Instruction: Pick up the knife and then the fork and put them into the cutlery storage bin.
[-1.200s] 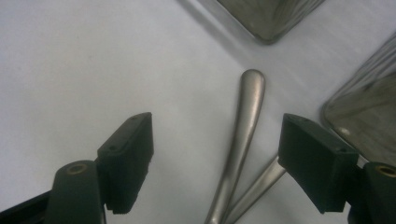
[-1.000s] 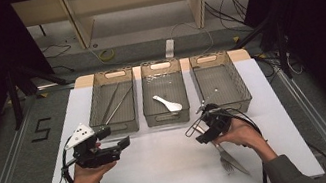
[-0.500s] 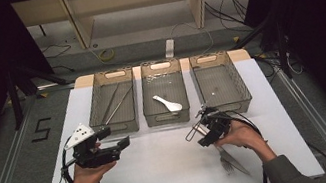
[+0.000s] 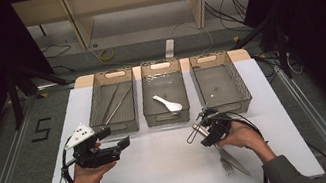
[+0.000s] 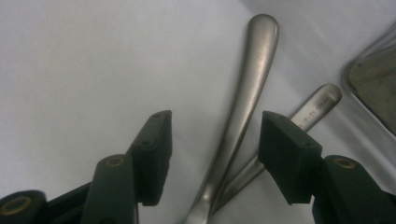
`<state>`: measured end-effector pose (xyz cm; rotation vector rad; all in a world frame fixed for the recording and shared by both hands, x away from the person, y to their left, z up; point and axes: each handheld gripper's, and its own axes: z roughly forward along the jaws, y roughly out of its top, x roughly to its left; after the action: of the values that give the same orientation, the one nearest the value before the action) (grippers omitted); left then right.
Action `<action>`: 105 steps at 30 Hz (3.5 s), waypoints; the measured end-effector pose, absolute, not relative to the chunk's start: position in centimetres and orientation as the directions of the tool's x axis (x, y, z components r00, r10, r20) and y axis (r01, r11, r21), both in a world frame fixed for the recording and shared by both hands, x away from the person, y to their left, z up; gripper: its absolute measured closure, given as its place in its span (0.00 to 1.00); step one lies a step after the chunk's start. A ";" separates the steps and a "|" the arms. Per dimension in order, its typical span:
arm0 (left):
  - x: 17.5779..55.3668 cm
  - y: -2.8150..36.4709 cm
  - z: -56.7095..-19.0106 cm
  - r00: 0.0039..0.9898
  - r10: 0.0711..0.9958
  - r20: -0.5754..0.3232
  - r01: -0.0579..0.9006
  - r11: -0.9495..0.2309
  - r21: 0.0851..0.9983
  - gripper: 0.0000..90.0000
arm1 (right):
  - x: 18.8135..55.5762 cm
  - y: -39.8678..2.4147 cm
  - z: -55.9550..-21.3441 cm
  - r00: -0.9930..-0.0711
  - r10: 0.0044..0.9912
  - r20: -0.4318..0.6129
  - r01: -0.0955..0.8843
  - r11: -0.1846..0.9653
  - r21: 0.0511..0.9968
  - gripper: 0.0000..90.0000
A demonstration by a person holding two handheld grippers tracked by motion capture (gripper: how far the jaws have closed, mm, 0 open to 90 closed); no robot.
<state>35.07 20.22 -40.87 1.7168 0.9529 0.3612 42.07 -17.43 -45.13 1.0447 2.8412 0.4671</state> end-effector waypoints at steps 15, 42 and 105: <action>35.1 19.9 -40.9 0.643 0.737 -0.207 0.412 -0.105 0.905 0.17 | 41.7 -17.8 -45.2 -0.763 0.646 0.029 0.624 0.725 0.291 0.63; 35.1 19.7 -40.9 0.652 0.730 -0.202 0.412 -0.118 0.904 0.17 | 41.4 -16.9 -45.7 -0.804 0.595 -0.006 0.577 0.782 0.235 0.83; 35.3 20.2 -40.9 0.637 0.737 -0.224 0.414 -0.083 0.906 0.17 | 44.8 -21.3 -36.3 -0.731 0.682 -0.033 0.545 0.612 0.573 0.90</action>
<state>35.27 20.22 -40.94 1.7085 0.9464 0.3502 44.84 -21.26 -36.27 1.0057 2.5903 0.7982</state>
